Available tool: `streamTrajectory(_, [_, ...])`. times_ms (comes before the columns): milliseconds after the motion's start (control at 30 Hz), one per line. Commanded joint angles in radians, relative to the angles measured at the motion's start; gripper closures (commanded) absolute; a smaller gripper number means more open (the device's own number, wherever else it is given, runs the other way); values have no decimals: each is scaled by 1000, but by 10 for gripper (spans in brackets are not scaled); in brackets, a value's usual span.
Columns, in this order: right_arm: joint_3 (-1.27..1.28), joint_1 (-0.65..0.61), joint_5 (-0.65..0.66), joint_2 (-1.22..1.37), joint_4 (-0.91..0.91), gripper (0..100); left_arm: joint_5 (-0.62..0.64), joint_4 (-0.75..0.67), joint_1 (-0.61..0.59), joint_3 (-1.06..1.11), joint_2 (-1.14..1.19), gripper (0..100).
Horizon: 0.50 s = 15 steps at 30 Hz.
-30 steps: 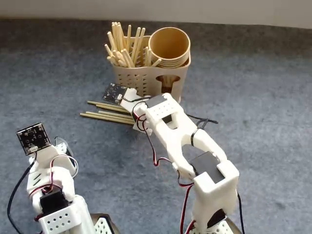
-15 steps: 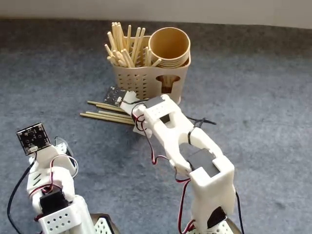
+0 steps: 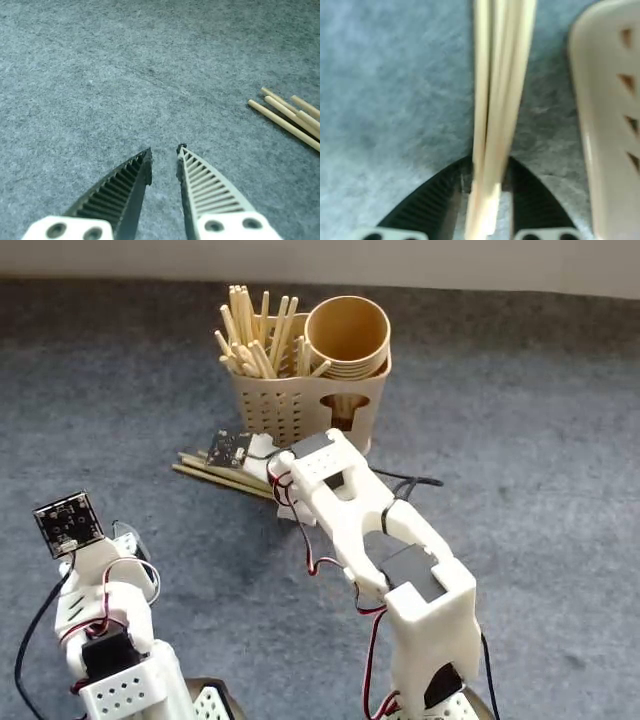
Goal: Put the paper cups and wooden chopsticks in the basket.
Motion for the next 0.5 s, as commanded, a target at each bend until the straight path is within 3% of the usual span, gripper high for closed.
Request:
streamTrajectory(0, [-1,-45,38,7,116,982,2,3,-10,21,1,899])
streamTrajectory(467, [12,-39,38,-151,352,987,2,3,-10,21,1,899])
